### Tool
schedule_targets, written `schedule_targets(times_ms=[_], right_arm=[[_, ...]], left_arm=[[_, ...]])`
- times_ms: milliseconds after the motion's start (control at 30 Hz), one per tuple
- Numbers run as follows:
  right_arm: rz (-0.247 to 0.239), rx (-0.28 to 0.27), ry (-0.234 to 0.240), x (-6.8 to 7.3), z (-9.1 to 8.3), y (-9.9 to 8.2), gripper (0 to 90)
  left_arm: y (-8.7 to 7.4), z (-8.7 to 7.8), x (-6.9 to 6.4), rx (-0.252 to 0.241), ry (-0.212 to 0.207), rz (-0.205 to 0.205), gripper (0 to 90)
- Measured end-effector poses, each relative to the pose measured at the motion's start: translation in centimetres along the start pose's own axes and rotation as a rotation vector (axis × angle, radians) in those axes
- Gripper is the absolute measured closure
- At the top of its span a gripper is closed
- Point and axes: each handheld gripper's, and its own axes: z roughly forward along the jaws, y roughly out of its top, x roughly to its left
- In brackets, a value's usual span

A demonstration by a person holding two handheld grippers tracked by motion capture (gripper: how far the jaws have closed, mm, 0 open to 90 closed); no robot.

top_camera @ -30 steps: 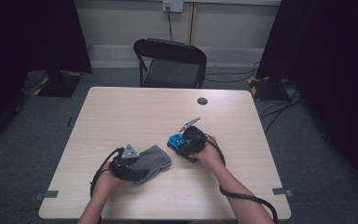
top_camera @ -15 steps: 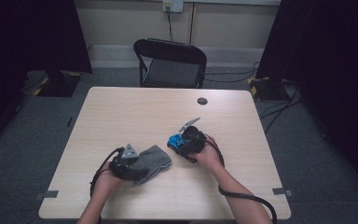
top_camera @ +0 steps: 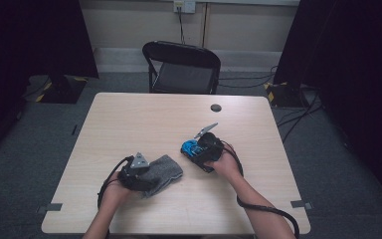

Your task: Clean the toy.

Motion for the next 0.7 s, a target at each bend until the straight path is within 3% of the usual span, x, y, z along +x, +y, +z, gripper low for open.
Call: schedule_targets(times_ms=[500,700], right_arm=[[0.007,0.013,0.001,-0.27,0.52,-0.1,25.9],[-0.014,-0.001,-0.012,-0.33,0.19,-0.87,18.0]], left_arm=[[-0.03,0.15,-0.06,0.005,0.001,0.003,35.4],[-0.04,0.14,-0.06,0.006,0.001,0.008,34.6]])
